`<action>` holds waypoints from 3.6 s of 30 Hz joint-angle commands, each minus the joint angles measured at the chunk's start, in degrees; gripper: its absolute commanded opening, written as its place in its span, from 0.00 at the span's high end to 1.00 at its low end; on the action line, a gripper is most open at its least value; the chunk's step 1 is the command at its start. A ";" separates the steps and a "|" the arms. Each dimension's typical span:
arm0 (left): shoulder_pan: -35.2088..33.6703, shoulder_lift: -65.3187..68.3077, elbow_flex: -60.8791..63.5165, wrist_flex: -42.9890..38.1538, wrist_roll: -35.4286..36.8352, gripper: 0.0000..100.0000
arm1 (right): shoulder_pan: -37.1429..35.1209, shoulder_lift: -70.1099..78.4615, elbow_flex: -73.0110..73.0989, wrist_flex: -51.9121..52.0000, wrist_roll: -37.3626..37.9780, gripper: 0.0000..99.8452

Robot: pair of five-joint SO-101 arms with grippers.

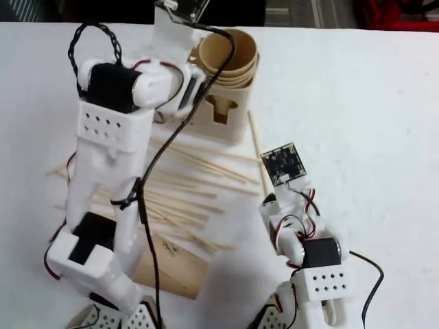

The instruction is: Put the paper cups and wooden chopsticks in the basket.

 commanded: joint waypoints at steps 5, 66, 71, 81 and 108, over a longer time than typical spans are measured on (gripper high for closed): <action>-3.30 -6.99 8.26 2.20 -0.53 0.80 | 0.04 -0.48 -0.35 -0.66 -0.18 0.96; 11.21 -29.23 86.95 -3.43 -10.20 0.79 | 0.40 -0.48 -0.35 -0.66 -0.18 0.96; 11.30 -29.23 88.26 -4.66 -10.29 0.80 | 0.40 -0.57 -0.35 -0.66 -0.18 0.96; 10.86 -29.76 76.66 -4.48 -9.93 0.80 | 0.40 -0.75 -0.35 -0.66 -0.09 0.96; -31.08 -62.73 48.09 1.41 -10.37 0.79 | -17.98 -0.31 -21.71 17.36 3.52 0.89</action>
